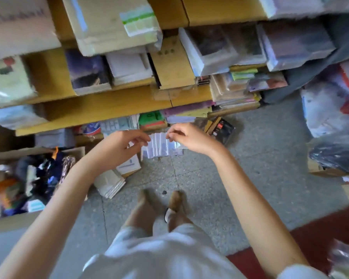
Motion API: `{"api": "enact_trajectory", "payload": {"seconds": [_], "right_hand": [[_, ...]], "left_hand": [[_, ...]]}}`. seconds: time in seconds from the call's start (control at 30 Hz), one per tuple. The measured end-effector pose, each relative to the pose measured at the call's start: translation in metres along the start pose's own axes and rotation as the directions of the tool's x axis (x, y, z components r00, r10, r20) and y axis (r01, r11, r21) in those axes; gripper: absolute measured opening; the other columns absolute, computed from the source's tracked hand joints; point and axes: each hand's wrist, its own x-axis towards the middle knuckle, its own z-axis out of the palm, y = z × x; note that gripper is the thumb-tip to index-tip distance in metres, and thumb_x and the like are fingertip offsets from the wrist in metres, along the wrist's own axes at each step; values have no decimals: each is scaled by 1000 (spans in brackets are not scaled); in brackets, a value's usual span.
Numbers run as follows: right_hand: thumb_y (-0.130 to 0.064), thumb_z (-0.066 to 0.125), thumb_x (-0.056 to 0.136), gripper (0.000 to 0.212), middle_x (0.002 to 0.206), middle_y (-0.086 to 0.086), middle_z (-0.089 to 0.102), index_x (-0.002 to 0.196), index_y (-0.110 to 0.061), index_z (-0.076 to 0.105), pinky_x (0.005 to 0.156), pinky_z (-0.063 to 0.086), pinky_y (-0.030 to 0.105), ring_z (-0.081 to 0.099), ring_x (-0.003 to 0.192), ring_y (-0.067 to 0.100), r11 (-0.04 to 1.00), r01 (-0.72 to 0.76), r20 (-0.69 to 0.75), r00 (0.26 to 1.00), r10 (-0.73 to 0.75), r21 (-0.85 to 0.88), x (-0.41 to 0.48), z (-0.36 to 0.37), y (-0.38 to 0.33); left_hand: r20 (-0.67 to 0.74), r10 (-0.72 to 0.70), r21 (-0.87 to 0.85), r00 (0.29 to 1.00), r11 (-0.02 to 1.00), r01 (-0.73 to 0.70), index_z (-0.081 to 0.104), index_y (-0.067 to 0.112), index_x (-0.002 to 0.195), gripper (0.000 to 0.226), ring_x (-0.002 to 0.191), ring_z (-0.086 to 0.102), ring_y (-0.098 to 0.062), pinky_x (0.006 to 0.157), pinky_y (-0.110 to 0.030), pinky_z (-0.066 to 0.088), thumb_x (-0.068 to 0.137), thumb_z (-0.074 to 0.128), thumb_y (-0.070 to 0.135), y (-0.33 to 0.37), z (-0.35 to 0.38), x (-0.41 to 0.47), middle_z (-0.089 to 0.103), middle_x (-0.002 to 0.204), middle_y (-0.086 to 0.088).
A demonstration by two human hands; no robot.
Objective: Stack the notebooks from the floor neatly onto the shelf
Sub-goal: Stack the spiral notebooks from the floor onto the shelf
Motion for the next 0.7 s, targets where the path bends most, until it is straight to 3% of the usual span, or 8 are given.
{"api": "enact_trajectory", "payload": {"seconds": [0.1, 0.2, 0.37, 0.47, 0.63, 0.7], "right_hand": [[-24, 47, 98, 16, 97, -11, 62, 92, -24, 61, 77, 47, 25, 58, 88, 2, 999, 22, 111, 994, -25, 27, 46, 10, -3], [-22, 46, 98, 27, 97, -9, 62, 76, -34, 56, 87, 49, 35, 59, 95, 10, 1000, 20, 171, 985, -16, -17, 91, 23, -2], [-20, 46, 98, 15, 105, -2, 63, 93, -24, 59, 90, 47, 35, 59, 100, 17, 998, 2, 239, 971, 12, -56, 145, 35, 0], [-14, 45, 98, 17, 98, -4, 62, 97, -18, 62, 90, 46, 30, 59, 98, 14, 999, -46, 299, 953, 53, -28, 175, 42, 10], [-12, 42, 98, 20, 105, 4, 66, 96, -19, 61, 93, 47, 33, 60, 99, 15, 988, -140, 339, 928, 155, -69, 245, 83, 59], [-11, 43, 98, 20, 99, 6, 66, 98, -12, 62, 86, 49, 27, 62, 90, 14, 987, -160, 340, 926, 162, -33, 276, 108, 81]], "left_hand": [[-55, -46, -64, 997, 997, 43, 61, 27, 109, 24, 89, 61, -1, 76, -26, 50, 91, 50, 15, -23, -13, 9, 67, 99, 12], [-54, -68, -80, 996, 995, 64, 58, 34, 108, 25, 88, 60, 1, 74, -26, 50, 91, 51, 16, -57, -21, 26, 65, 100, 16], [-35, -137, -72, 990, 988, 134, 59, 31, 107, 27, 85, 55, 16, 75, -17, 46, 92, 51, 9, -108, -24, 47, 56, 93, 31], [-40, -207, -136, 977, 970, 200, 62, 26, 106, 27, 89, 58, 6, 80, -22, 49, 92, 51, 7, -138, -17, 52, 60, 93, 25], [-84, -334, -373, 939, 884, 281, 63, 21, 102, 34, 90, 61, -1, 77, -13, 47, 90, 46, -6, -201, 24, 67, 65, 92, 13], [-95, -398, -382, 912, 861, 336, 64, 15, 104, 33, 89, 63, -7, 79, -20, 49, 88, 46, -8, -240, 53, 78, 67, 94, 5]]}}
